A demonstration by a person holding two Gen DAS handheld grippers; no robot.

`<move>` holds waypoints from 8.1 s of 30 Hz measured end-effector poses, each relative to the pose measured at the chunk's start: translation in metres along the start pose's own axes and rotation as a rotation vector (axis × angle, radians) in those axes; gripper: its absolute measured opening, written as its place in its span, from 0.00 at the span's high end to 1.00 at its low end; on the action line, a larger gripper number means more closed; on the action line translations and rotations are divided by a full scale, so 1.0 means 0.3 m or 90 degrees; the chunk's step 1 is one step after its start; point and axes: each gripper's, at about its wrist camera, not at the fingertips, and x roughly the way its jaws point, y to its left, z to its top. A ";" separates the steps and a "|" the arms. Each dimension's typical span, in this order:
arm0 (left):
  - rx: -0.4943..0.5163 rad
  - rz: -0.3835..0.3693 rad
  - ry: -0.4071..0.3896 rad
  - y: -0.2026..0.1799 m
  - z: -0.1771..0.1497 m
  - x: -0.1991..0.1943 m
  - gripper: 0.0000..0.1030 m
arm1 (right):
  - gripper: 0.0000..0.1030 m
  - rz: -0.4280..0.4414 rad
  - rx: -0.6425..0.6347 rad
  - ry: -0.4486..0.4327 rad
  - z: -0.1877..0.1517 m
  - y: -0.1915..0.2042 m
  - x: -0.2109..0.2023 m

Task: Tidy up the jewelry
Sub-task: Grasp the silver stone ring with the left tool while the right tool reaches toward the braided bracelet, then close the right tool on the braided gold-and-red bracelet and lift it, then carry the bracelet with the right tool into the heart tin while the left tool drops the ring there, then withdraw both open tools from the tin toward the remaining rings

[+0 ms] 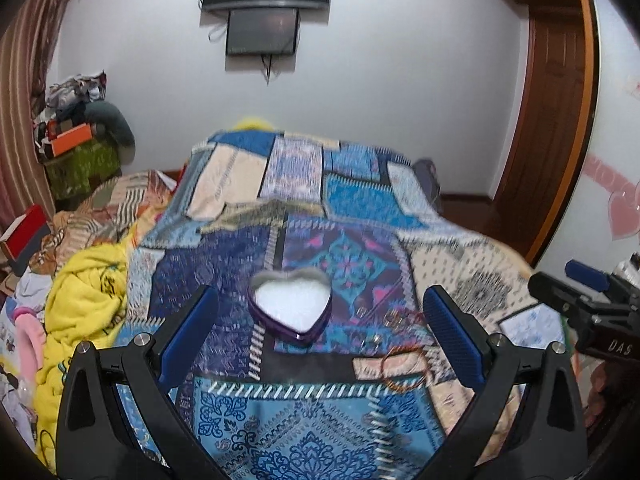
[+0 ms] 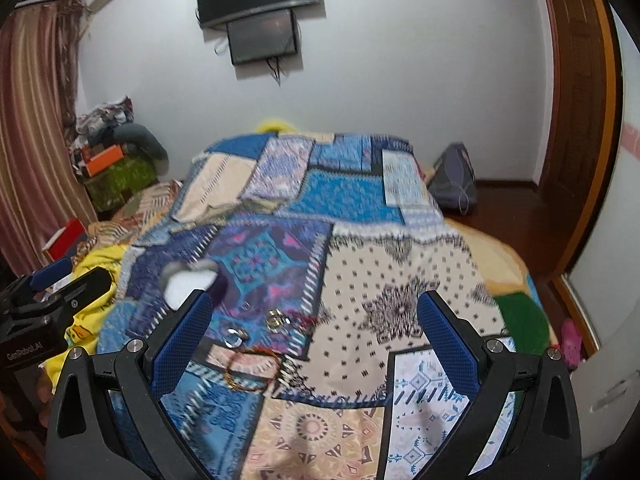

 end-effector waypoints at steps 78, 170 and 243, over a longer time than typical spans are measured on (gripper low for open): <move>0.094 -0.121 0.230 -0.152 -0.163 0.424 0.81 | 0.96 0.143 -0.012 0.120 -0.081 -0.062 0.256; -0.010 -0.054 0.055 0.221 0.048 0.213 0.81 | 0.94 0.275 -0.124 0.134 0.064 0.360 0.464; 0.057 -0.141 0.223 -0.101 -0.097 0.369 0.57 | 0.70 0.109 -0.064 0.203 -0.022 -0.121 0.339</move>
